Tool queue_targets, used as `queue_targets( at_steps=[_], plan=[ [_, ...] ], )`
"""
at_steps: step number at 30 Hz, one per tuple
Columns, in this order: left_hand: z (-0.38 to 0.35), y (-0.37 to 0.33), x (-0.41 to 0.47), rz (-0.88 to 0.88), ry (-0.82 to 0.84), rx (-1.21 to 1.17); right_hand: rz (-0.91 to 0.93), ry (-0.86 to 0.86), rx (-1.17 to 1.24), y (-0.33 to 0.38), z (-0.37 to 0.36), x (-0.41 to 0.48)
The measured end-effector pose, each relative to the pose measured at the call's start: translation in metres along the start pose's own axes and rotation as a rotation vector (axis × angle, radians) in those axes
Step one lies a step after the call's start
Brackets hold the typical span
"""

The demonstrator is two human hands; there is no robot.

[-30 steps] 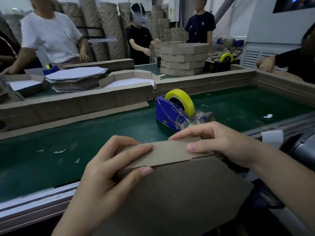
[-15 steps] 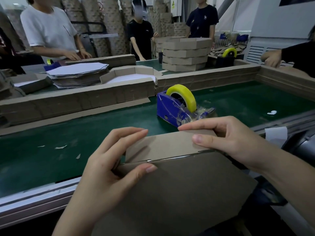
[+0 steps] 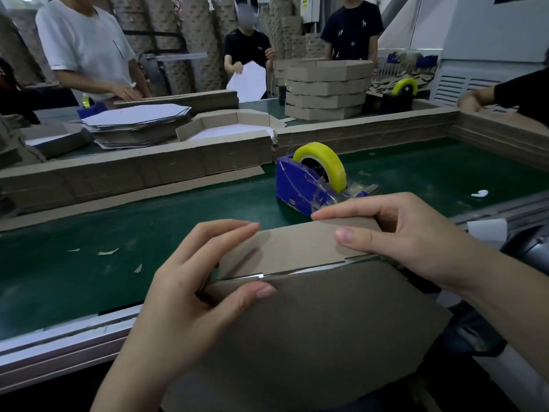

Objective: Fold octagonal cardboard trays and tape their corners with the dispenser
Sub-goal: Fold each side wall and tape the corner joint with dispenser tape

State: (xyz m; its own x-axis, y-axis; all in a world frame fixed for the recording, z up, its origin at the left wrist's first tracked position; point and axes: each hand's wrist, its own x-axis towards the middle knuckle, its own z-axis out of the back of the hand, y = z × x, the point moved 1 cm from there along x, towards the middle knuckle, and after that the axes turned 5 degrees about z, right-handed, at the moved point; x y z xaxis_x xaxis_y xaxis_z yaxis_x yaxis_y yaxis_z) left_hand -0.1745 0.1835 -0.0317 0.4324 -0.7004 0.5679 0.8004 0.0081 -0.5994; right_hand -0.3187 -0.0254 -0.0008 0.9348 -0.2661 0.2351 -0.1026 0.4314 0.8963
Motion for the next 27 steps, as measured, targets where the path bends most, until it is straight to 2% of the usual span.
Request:
queue_targets(
  at_steps=[9, 23, 27],
  plan=[
    [-0.001, 0.003, 0.0, -0.008, 0.005, -0.006, 0.009, -0.008, 0.007, 0.007, 0.005, 0.001],
    [-0.001, 0.004, -0.001, -0.016, 0.029, 0.032, 0.049, -0.005, -0.136, 0.0, -0.004, 0.003],
    [0.002, 0.0, 0.001, -0.041, 0.098, 0.151, 0.063, -0.013, -0.211, -0.002, -0.006, 0.001]
  ],
)
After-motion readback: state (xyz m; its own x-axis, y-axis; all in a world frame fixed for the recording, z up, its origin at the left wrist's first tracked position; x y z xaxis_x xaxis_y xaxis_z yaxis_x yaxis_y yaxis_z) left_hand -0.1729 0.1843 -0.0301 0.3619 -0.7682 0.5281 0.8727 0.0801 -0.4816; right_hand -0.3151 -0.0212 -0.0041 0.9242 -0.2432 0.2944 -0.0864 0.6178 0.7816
